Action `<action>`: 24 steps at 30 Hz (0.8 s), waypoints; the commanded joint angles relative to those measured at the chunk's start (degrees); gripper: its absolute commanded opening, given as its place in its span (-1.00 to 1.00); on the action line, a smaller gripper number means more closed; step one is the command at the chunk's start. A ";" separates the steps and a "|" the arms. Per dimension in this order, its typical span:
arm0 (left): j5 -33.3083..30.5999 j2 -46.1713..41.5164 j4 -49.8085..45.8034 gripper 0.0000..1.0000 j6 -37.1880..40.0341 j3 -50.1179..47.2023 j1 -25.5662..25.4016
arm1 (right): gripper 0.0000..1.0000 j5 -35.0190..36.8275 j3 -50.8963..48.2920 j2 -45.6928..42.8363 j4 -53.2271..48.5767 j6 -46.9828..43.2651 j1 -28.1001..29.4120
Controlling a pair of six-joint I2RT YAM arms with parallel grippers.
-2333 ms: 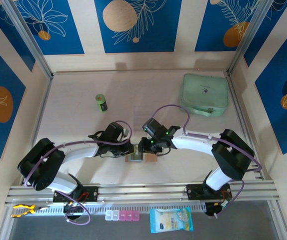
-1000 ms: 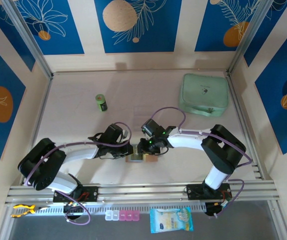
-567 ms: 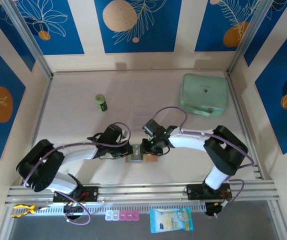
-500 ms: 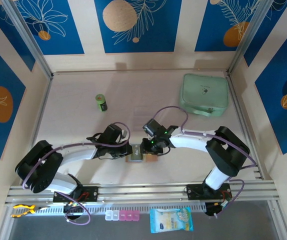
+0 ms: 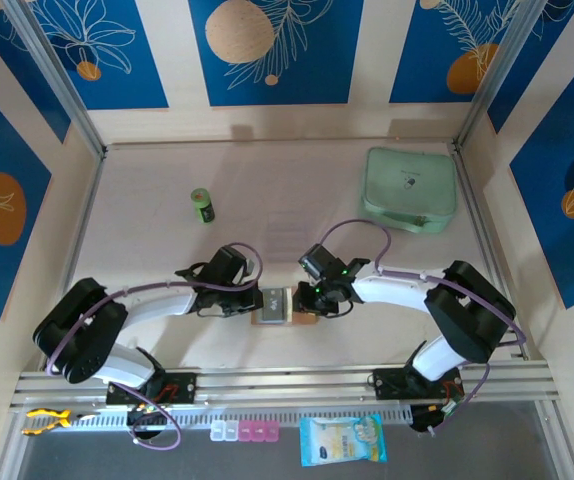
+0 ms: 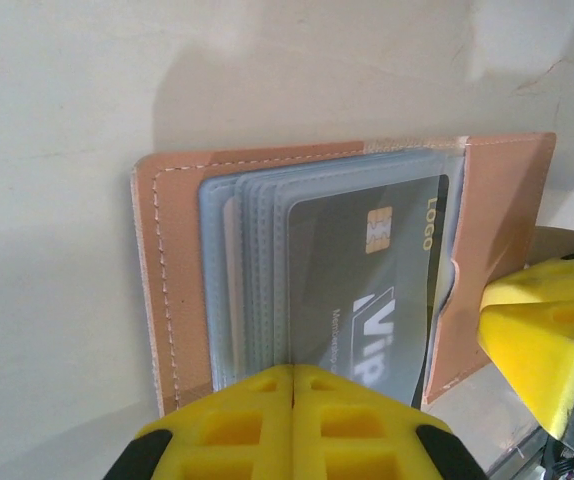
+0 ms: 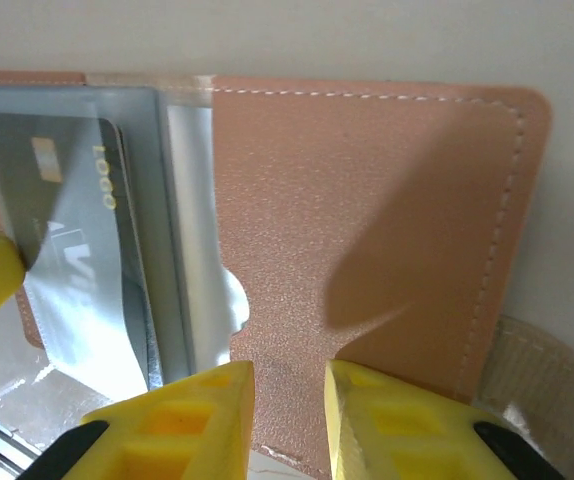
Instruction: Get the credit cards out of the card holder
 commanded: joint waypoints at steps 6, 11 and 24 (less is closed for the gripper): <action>1.10 -1.61 1.37 -0.95 -1.82 -1.64 -0.30 | -0.48 1.26 0.25 2.01 0.12 -2.56 -1.11; 0.20 -1.90 -0.63 -0.95 -1.02 0.04 -0.32 | -0.48 1.47 1.82 0.79 -2.98 -3.70 -0.94; -0.80 0.16 -0.89 -0.98 -0.49 0.40 -0.28 | -0.43 -6.50 3.64 0.48 4.34 -1.69 -0.58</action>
